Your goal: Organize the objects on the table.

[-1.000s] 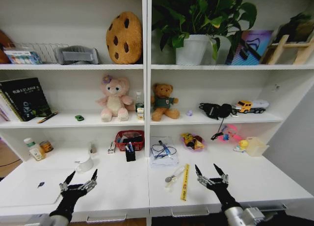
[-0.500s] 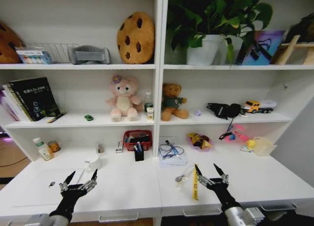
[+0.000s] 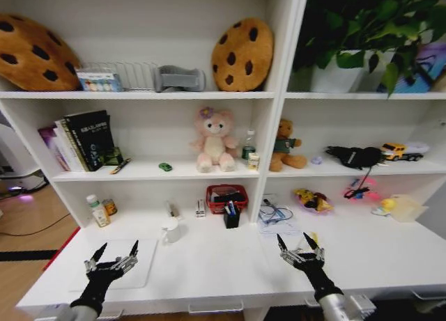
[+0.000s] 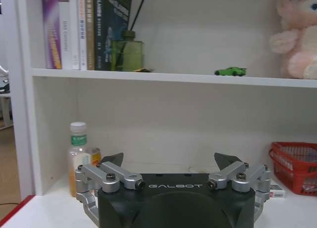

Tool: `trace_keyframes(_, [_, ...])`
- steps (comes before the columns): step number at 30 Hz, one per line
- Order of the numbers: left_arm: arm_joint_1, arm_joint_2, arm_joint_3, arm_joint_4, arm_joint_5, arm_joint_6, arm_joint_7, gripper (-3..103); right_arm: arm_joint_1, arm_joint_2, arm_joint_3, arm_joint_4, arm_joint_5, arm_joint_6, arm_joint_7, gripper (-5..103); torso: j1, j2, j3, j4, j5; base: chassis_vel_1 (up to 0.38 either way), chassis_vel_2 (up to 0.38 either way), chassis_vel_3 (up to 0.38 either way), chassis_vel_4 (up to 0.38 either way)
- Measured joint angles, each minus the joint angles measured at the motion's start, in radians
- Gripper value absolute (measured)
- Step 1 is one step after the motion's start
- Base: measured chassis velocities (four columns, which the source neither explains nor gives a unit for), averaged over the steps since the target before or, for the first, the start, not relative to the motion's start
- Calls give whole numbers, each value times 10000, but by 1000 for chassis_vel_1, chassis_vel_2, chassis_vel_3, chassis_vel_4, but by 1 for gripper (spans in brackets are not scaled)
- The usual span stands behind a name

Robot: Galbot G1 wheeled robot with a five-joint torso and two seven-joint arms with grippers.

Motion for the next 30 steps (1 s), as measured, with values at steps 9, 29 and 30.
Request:
trace_keyframes(9, [0, 0, 0, 0, 0, 0, 2, 100, 4, 0, 0, -4, 0, -2, 2, 100, 2, -2, 2, 2, 5, 369, 364, -360, -374])
trace_keyframes(29, [0, 0, 3, 0, 0, 0, 2, 100, 5, -1, 3, -1, 0, -1, 2, 100, 6, -5, 4, -3, 10, 143, 151, -135, -152])
trace_keyframes(30, [0, 0, 3, 0, 0, 0, 2, 100, 5, -1, 3, -1, 0, -1, 2, 100, 6, -5, 4, -3, 10, -143, -68, 63, 11])
